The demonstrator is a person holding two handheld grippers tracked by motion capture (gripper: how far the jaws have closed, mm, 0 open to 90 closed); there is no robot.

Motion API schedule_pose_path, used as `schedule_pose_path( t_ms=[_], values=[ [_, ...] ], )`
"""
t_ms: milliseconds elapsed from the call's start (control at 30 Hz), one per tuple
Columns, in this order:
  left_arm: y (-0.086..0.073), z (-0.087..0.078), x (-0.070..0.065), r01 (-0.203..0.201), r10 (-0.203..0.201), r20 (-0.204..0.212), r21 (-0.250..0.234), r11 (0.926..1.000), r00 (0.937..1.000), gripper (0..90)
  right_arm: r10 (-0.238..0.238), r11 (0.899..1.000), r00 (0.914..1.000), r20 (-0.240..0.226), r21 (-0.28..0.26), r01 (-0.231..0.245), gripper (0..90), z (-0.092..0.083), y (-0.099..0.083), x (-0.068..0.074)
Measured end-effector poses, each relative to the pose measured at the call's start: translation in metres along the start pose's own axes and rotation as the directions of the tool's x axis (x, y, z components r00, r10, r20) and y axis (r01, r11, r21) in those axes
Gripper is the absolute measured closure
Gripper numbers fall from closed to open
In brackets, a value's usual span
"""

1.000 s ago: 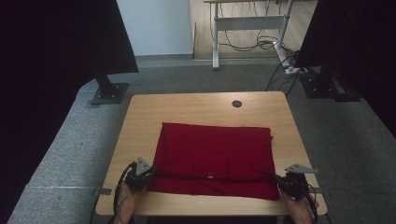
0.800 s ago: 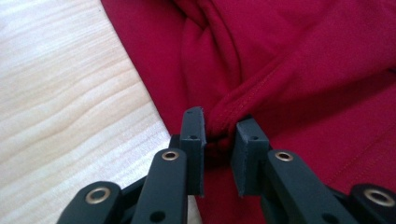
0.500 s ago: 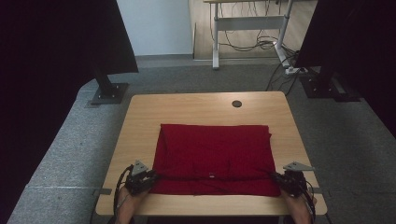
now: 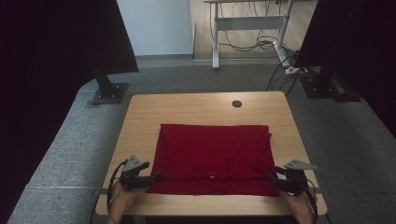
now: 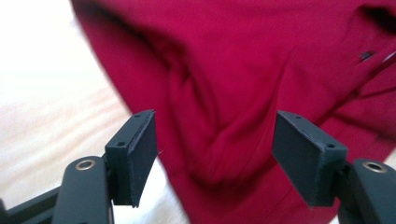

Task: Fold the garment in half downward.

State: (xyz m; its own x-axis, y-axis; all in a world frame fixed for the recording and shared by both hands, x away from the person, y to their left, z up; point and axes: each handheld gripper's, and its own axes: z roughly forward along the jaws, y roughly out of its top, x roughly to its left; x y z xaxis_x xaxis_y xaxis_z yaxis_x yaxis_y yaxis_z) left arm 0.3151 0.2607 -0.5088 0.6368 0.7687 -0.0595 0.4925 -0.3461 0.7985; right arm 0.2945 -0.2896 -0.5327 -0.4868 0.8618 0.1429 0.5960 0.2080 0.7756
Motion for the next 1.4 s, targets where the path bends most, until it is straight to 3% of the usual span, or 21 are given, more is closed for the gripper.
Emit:
schedule_pose_path(
  t_ms=[233, 267, 367, 433, 500, 567, 600, 633, 667, 833, 867, 900, 967, 1033, 1133, 1167, 1200, 1233, 1267, 1367, 1400],
  values=[
    [0.015, 0.006, -0.007, -0.015, 0.015, 0.034, -0.009, 0.9999, 0.9993, 26.9, -0.031, 0.999, 0.9994, -0.014, -0.016, 0.031, 32.6, 0.011, 0.014, 0.006],
    [0.020, 0.021, -0.013, -0.041, 0.040, 0.049, 0.016, 0.9990, 0.9980, 26.9, -0.031, 0.999, 0.9994, -0.014, -0.016, 0.031, 31.8, 0.011, 0.014, 0.006],
    [0.023, 0.028, -0.016, -0.044, 0.043, 0.063, 0.024, 0.9987, 0.9971, 26.7, -0.048, 0.999, 0.9985, -0.026, -0.009, 0.048, 29.5, 0.020, 0.020, 0.011],
    [0.031, 0.044, -0.022, -0.051, 0.048, 0.094, 0.027, 0.9983, 0.9944, 26.7, -0.066, 0.998, 0.9970, -0.040, -0.007, 0.065, 27.1, 0.029, 0.027, 0.018],
    [0.031, 0.044, -0.022, -0.051, 0.048, 0.094, 0.027, 0.9983, 0.9944, 26.8, -0.073, 0.997, 0.9965, -0.042, -0.006, 0.073, 27.1, 0.032, 0.029, 0.021],
    [0.038, 0.056, -0.027, -0.056, 0.053, 0.117, 0.028, 0.9980, 0.9917, 27.6, -0.073, 0.997, 0.9965, -0.042, -0.006, 0.073, 26.3, 0.032, 0.029, 0.021],
    [0.038, 0.056, -0.027, -0.056, 0.053, 0.117, 0.028, 0.9980, 0.9917, 27.6, -0.084, 0.996, 0.9946, -0.060, -0.002, 0.084, 26.3, 0.039, 0.035, 0.027],
    [0.044, 0.066, -0.032, -0.085, 0.079, 0.130, 0.036, 0.9957, 0.9884, 27.6, -0.084, 0.996, 0.9946, -0.060, -0.002, 0.084, 23.6, 0.039, 0.035, 0.027],
    [0.044, 0.066, -0.032, -0.085, 0.079, 0.130, 0.036, 0.9957, 0.9884, 27.7, -0.084, 0.996, 0.9946, -0.060, -0.002, 0.084, 23.6, 0.039, 0.035, 0.027],
    [0.049, 0.078, -0.037, -0.108, 0.099, 0.147, 0.053, 0.9928, 0.9842, 28.5, -0.105, 0.994, 0.9892, -0.102, -0.009, 0.105, 22.8, 0.058, 0.048, 0.042],
    [0.050, 0.089, -0.039, -0.118, 0.105, 0.161, 0.071, 0.9905, 0.9813, 28.5, -0.105, 0.994, 0.9892, -0.102, -0.009, 0.105, 22.9, 0.058, 0.048, 0.042],
    [0.050, 0.092, -0.040, -0.121, 0.107, 0.161, 0.077, 0.9896, 0.9811, 31.0, -0.127, 0.992, 0.9849, -0.117, -0.001, 0.128, 24.5, 0.069, 0.054, 0.047],
    [0.050, 0.092, -0.040, -0.121, 0.107, 0.161, 0.077, 0.9896, 0.9811, 32.1, -0.137, 0.990, 0.9828, -0.124, 0.002, 0.138, 24.5, 0.073, 0.055, 0.049],
    [0.048, 0.102, -0.042, -0.142, 0.129, 0.146, 0.088, 0.9859, 0.9809, 35.4, -0.162, 0.986, 0.9772, -0.137, 0.011, 0.165, 31.5, 0.082, 0.058, 0.052],
    [0.046, 0.108, -0.042, -0.152, 0.135, 0.151, 0.109, 0.9824, 0.9794, 37.4, -0.174, 0.984, 0.9742, -0.144, 0.018, 0.178, 33.6, 0.087, 0.059, 0.054],
    [0.046, 0.108, -0.042, -0.152, 0.135, 0.151, 0.109, 0.9824, 0.9794, 44.3, -0.174, 0.984, 0.9742, -0.144, 0.018, 0.178, 33.6, 0.087, 0.059, 0.054],
    [0.046, 0.108, -0.042, -0.152, 0.135, 0.151, 0.109, 0.9824, 0.9794, 44.3, -0.206, 0.977, 0.9659, -0.157, 0.029, 0.213, 33.6, 0.096, 0.059, 0.057],
    [0.044, 0.110, -0.045, -0.170, 0.152, 0.151, 0.118, 0.9784, 0.9768, 44.3, -0.206, 0.977, 0.9659, -0.157, 0.029, 0.213, 42.0, 0.096, 0.059, 0.057],
    [0.043, 0.109, -0.046, -0.176, 0.157, 0.156, 0.117, 0.9775, 0.9752, 54.3, -0.227, 0.970, 0.9597, -0.165, 0.048, 0.238, 55.9, 0.102, 0.058, 0.061],
    [0.042, 0.108, -0.050, -0.192, 0.174, 0.153, 0.111, 0.9752, 0.9728, 66.1, -0.228, 0.969, 0.9585, -0.171, 0.059, 0.241, 63.9, 0.105, 0.056, 0.063],
    [0.042, 0.106, -0.053, -0.216, 0.201, 0.135, 0.108, 0.9704, 0.9702, 66.1, -0.228, 0.968, 0.9586, -0.171, 0.065, 0.242, 68.5, 0.106, 0.055, 0.064]
  ],
)
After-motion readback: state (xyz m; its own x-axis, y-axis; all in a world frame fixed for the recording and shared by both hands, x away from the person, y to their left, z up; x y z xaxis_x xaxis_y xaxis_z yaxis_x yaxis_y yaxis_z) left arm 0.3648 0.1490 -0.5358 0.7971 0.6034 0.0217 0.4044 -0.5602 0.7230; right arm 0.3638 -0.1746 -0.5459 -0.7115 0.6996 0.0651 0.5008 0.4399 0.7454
